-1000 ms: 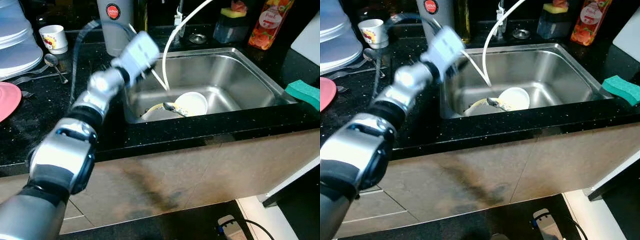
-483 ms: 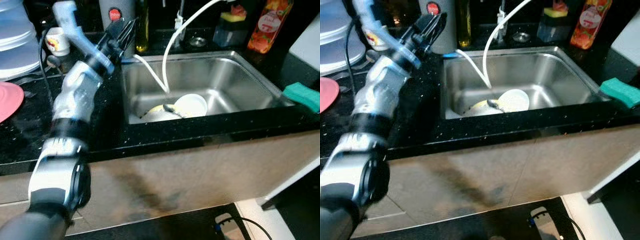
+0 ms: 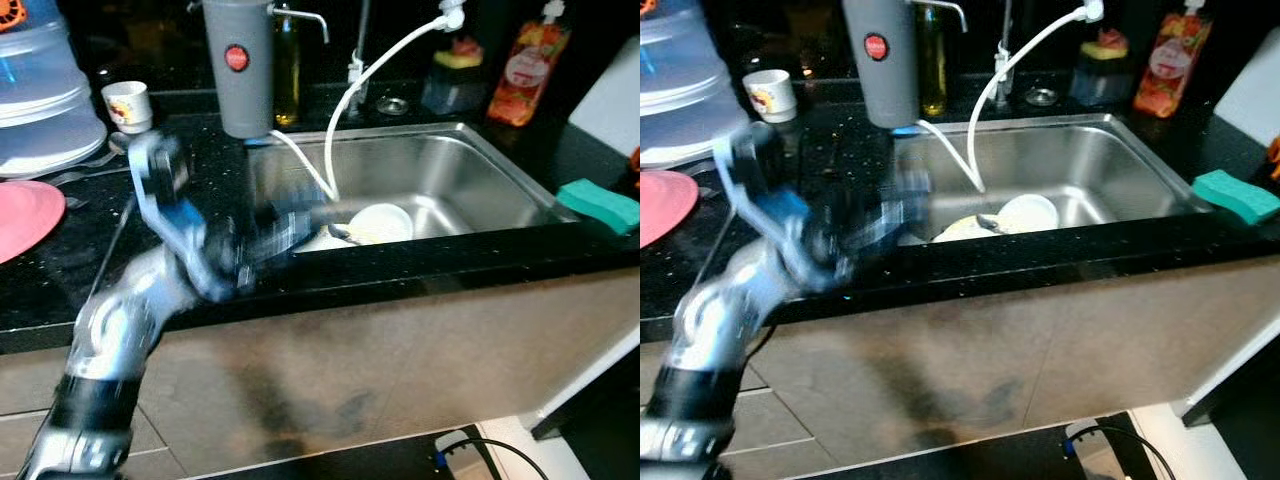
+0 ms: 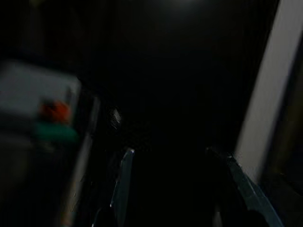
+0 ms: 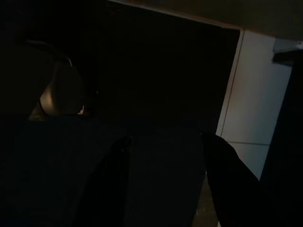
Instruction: Kitchen organization
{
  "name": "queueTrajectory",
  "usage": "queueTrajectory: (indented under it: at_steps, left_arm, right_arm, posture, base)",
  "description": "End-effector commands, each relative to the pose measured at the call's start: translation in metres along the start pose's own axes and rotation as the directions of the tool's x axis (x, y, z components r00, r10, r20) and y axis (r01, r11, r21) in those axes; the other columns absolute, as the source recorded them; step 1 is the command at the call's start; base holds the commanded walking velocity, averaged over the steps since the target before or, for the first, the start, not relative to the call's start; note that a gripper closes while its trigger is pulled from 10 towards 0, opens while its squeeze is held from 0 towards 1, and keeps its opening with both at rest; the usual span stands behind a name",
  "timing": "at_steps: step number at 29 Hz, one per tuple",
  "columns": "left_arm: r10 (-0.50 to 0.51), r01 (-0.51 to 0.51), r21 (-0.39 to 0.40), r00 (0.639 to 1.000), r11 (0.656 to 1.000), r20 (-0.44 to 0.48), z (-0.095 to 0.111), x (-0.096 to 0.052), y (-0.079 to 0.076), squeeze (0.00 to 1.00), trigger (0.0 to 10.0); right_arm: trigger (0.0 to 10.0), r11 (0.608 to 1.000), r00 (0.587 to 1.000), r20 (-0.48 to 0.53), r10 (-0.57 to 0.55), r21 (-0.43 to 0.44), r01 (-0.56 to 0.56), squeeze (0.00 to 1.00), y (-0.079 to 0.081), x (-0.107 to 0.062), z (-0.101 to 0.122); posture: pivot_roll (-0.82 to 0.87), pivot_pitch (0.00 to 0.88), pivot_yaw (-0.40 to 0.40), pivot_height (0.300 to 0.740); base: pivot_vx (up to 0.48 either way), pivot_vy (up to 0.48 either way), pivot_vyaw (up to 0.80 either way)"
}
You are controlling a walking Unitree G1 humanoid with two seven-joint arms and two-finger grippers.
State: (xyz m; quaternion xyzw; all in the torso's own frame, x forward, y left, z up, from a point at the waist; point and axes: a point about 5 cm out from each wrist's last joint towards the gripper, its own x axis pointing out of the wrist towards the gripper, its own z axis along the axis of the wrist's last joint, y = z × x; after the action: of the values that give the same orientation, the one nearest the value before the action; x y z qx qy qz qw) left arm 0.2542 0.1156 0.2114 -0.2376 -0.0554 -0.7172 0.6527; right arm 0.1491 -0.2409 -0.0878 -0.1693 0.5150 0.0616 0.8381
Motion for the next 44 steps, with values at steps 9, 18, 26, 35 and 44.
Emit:
queueTrajectory:
  at_steps: [9,18,26,35,44]
  left_arm:
    - [0.161,-0.246,-0.131,0.873,0.96,-0.461,-0.088,-0.05,0.005,0.0,10.0]
    - [0.28,-0.483,-0.177,0.727,0.858,-0.627,-0.134,-0.104,0.003,0.0,10.0]
    - [0.185,-0.502,-0.104,0.492,0.859,-0.851,-0.173,-0.133,-0.008,0.0,10.0]
    - [0.286,-0.416,0.053,0.522,0.908,-0.804,-0.158,-0.118,0.016,0.0,10.0]
    - [0.236,-0.153,0.246,0.904,0.957,-0.356,-0.045,-0.02,0.025,0.0,10.0]
  right_arm:
    - [10.0,1.0,1.0,-0.005,0.0,0.01,0.0,0.0,0.001,0.0,0.0]
    - [10.0,1.0,1.0,-0.002,-0.002,0.012,0.002,0.0,0.001,0.0,0.0]
    - [10.0,1.0,1.0,-0.002,-0.003,0.017,0.003,0.0,0.002,0.0,0.0]
    - [10.0,1.0,1.0,-0.002,-0.003,0.022,0.003,0.0,0.001,0.0,0.0]
    - [10.0,1.0,1.0,-0.005,0.001,0.02,0.0,0.0,0.001,0.0,-0.001]
  posture:
    - [-0.09,0.0,0.001,0.74]
    - [-0.09,0.0,0.001,0.74]
    - [-0.1,0.0,0.009,0.74]
    - [-0.1,0.002,0.01,0.74]
    - [-0.09,0.007,0.004,0.74]
  base:
    - [0.0,0.0,0.0]
    - [0.0,0.0,0.0]
    - [0.0,0.0,0.0]
    - [0.0,0.0,0.0]
    - [0.0,0.0,0.0]
